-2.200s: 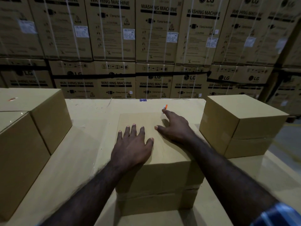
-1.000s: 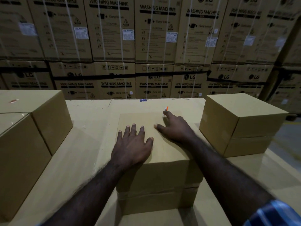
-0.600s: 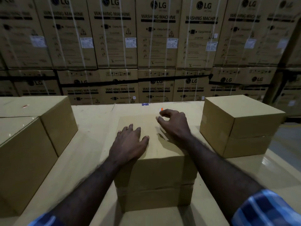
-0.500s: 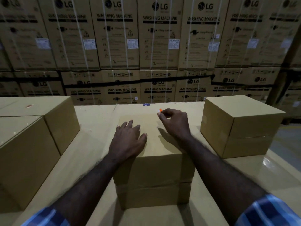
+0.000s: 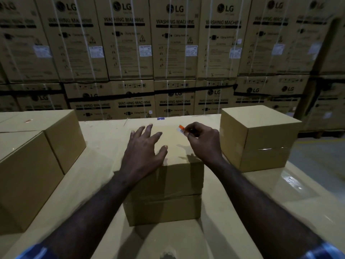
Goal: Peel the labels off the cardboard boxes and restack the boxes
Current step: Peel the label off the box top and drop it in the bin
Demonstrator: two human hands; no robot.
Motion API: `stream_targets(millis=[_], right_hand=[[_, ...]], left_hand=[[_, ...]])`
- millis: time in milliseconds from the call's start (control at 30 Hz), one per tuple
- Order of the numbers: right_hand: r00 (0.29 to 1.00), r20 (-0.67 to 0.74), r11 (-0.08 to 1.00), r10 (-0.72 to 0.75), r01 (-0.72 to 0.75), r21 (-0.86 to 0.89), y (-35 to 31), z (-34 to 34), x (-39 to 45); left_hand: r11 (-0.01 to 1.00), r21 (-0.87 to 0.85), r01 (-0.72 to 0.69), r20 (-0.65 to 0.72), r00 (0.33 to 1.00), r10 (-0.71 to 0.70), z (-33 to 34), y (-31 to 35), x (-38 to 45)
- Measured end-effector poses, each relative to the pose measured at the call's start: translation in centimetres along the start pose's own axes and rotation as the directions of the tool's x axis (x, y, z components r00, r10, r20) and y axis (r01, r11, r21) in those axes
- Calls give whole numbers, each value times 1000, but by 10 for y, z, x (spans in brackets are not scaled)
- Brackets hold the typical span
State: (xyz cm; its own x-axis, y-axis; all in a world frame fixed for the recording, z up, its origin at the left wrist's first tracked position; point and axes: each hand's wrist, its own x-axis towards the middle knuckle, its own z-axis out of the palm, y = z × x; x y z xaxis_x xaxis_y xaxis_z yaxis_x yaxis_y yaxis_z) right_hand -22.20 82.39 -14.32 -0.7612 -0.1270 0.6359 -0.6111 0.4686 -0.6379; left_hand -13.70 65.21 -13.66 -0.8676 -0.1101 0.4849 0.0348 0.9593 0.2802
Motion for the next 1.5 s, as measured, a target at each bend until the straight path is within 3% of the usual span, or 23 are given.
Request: stream_targets(millis=[300,733,1167,1500], right_hand=[[984,-171,987,44,-69,-146,-16,-62,-42],[919,-389,898,71,-229,-377,-19,-168,-133],[804,-589,777,83,-422,-466,51,-338,-245],[735,-612,627,291,-630,-459,142,-477,-374]], left_hand=[[984,-29,-175,26,984,175,-13,34,-18],[862,-232,-450,66,877,476,17,130,-64],[673,-379,-636,94,696,711,79,313,-124],[604,-463,-648,241,564,790,159,491,-216]])
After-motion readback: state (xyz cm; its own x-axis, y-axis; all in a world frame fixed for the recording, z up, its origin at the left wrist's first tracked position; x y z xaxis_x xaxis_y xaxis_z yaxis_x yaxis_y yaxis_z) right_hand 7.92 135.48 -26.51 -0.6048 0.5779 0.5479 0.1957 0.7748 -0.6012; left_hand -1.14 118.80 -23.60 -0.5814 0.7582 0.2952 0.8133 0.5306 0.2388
